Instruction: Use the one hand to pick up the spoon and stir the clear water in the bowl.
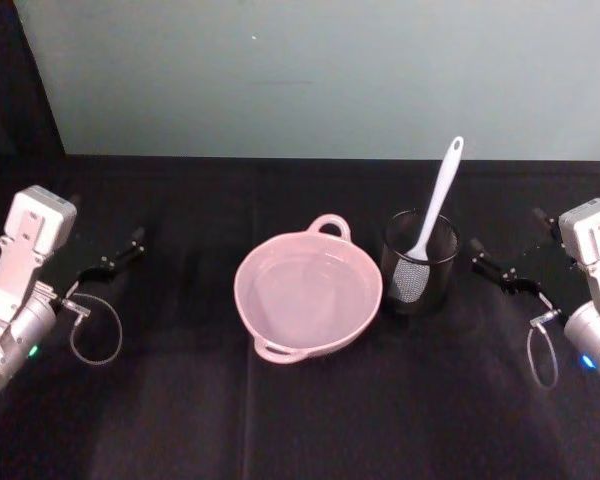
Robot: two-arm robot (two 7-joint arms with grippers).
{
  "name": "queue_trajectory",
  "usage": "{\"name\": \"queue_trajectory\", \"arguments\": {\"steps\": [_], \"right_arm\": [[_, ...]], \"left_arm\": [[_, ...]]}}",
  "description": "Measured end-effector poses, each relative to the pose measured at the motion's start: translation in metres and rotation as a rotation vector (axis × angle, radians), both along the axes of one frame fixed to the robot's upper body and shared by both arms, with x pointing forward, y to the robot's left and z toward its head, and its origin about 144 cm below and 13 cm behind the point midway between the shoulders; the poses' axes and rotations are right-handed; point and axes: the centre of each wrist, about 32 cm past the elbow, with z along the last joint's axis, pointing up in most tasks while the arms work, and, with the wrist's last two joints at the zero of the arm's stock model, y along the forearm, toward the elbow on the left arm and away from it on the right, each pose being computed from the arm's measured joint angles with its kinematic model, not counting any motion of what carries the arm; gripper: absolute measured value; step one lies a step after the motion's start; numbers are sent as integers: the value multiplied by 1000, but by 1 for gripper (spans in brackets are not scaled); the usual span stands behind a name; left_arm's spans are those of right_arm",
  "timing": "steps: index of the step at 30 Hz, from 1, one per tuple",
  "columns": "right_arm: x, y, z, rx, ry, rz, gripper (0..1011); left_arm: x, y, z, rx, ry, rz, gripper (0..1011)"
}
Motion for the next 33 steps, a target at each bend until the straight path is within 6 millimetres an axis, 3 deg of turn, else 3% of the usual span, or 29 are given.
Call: {"name": "queue_trajectory", "arguments": {"steps": [28,33], "right_arm": [[0,-1,0,-2,0,0,1003],[-9,-21,15,-1,9,-8,1002]], "left_arm": [[0,0,0,0,0,0,1011],[0,0,0,0,0,0,1011]]}}
